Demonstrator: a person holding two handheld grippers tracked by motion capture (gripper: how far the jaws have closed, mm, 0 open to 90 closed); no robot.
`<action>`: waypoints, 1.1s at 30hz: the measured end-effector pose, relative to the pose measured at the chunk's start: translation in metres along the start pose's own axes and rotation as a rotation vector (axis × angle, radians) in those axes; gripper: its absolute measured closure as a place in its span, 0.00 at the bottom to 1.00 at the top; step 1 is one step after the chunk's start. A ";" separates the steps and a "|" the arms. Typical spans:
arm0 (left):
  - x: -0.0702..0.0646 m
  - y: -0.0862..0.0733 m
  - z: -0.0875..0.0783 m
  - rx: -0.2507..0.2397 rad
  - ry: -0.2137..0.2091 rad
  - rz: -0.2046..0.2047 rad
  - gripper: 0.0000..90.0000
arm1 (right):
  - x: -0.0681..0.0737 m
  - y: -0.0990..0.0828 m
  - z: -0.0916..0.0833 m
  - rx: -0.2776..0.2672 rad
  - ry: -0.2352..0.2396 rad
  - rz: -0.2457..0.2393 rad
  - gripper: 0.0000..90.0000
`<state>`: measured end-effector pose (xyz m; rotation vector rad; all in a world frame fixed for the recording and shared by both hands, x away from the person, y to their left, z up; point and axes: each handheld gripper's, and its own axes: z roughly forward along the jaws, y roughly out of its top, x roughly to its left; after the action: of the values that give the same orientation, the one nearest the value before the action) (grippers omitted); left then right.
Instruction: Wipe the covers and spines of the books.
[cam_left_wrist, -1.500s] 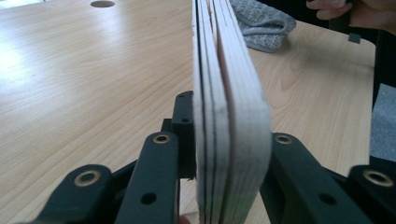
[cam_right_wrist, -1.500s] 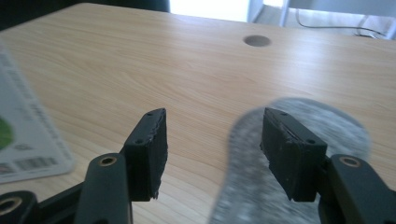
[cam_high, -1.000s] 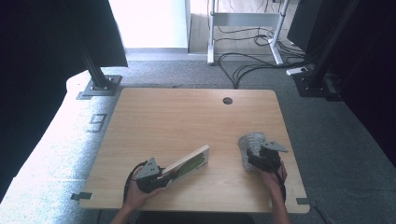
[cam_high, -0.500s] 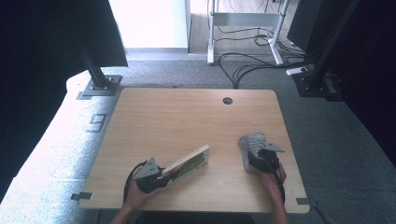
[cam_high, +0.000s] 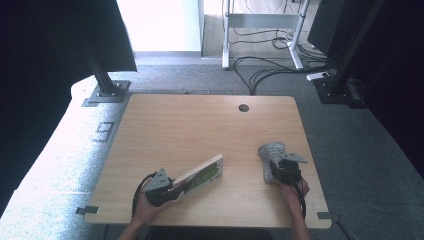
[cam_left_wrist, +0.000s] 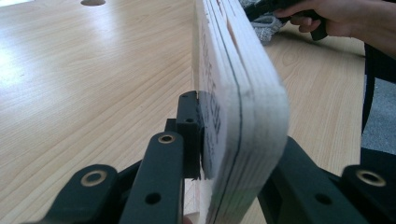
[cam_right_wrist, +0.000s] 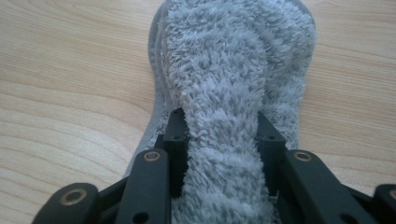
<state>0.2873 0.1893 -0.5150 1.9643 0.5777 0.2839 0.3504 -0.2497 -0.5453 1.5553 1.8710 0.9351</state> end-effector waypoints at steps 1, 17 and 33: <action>0.000 0.000 0.000 -0.001 0.000 0.000 0.86 | 0.000 0.000 -0.001 -0.002 0.004 0.004 0.73; 0.000 0.000 0.000 -0.003 0.007 -0.003 0.87 | 0.012 0.017 -0.023 -0.151 0.193 0.087 0.74; 0.001 0.000 0.000 -0.006 0.000 -0.020 0.86 | 0.057 0.031 -0.023 -0.212 0.460 0.095 0.74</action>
<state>0.2877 0.1896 -0.5154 1.9521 0.5955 0.2734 0.3406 -0.1948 -0.5050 1.3923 1.9231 1.5882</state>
